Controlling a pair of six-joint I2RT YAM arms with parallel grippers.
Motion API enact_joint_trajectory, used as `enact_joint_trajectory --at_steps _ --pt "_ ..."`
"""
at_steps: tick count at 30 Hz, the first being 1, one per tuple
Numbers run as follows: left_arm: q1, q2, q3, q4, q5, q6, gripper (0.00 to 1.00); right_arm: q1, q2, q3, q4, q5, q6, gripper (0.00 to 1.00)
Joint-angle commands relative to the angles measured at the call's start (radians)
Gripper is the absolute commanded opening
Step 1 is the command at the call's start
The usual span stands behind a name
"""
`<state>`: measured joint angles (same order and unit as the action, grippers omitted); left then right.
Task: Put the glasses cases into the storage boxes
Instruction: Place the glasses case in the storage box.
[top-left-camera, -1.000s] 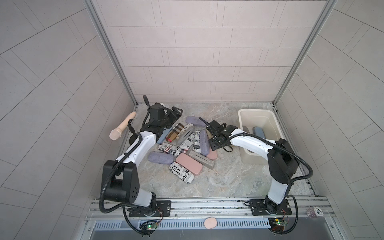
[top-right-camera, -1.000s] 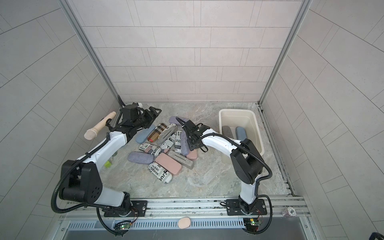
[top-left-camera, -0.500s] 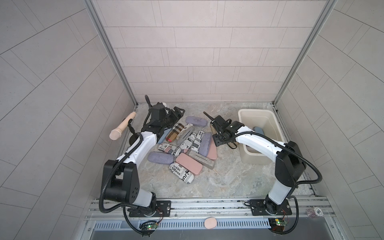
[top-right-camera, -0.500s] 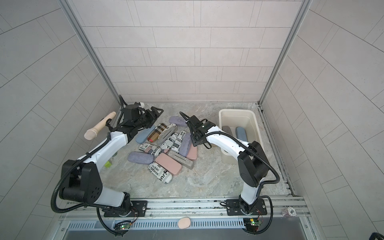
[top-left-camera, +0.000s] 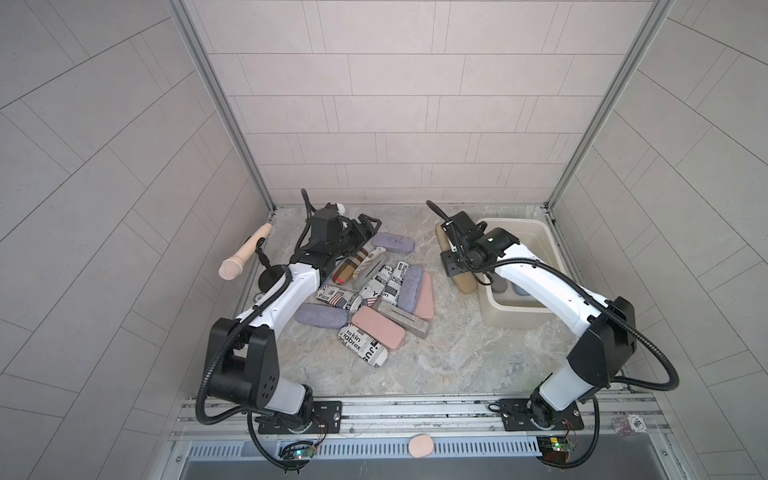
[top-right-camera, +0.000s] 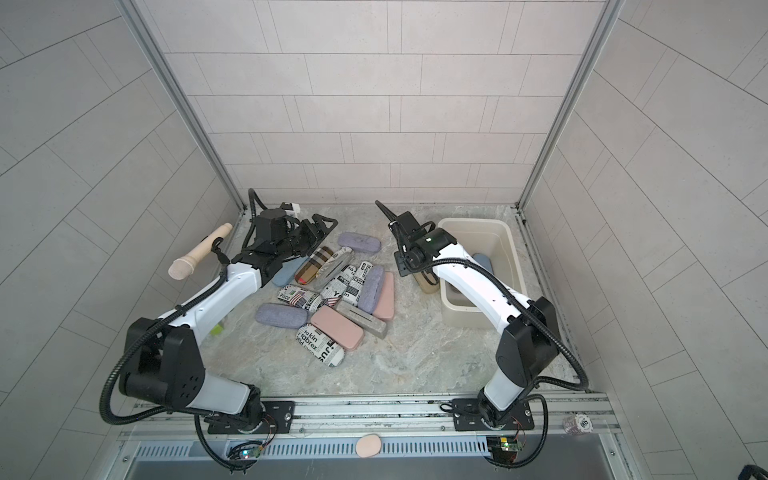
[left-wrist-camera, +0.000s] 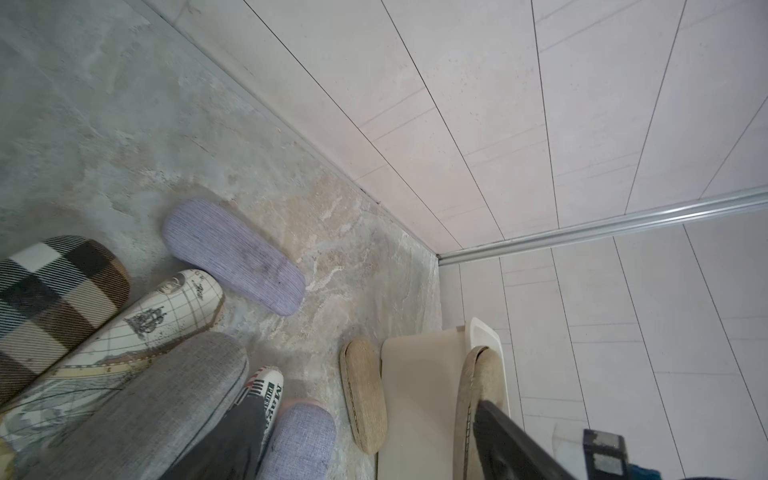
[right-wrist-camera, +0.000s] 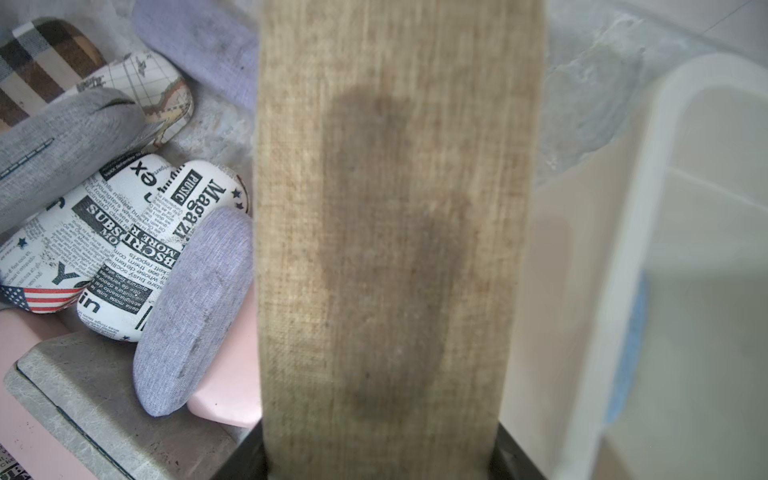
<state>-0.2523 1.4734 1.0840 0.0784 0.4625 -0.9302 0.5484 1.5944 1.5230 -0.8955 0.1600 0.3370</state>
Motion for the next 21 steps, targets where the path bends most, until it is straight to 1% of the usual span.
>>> enact_joint_trajectory --at_steps 1,3,5,7,9,11,14,18,21 --pt "-0.056 0.010 0.042 0.024 0.029 0.034 0.86 -0.066 -0.134 0.023 -0.071 0.095 -0.043 0.55" --pt "-0.083 0.012 0.047 0.025 0.039 0.042 0.86 -0.157 -0.198 -0.026 -0.065 0.116 -0.058 0.55" --pt "-0.104 0.014 0.047 0.032 0.049 0.040 0.86 -0.275 -0.255 -0.083 -0.046 0.108 -0.044 0.54" --pt "-0.116 0.016 0.044 0.051 0.059 0.035 0.86 -0.380 -0.301 -0.146 0.000 0.057 -0.042 0.54" --pt "-0.120 0.019 0.044 0.050 0.062 0.033 0.86 -0.460 -0.323 -0.208 0.040 0.036 -0.058 0.54" --pt "-0.120 0.023 0.044 0.051 0.061 0.033 0.86 -0.531 -0.310 -0.244 0.045 0.016 -0.065 0.54" --pt "-0.120 0.029 0.044 0.045 0.054 0.036 0.86 -0.584 -0.255 -0.298 0.064 -0.037 -0.074 0.54" --pt "-0.120 0.037 0.048 0.017 0.041 0.048 0.86 -0.600 -0.180 -0.317 0.081 -0.070 -0.082 0.54" --pt "-0.120 0.039 0.050 0.013 0.041 0.051 0.86 -0.607 -0.105 -0.296 0.068 -0.085 -0.089 0.54"
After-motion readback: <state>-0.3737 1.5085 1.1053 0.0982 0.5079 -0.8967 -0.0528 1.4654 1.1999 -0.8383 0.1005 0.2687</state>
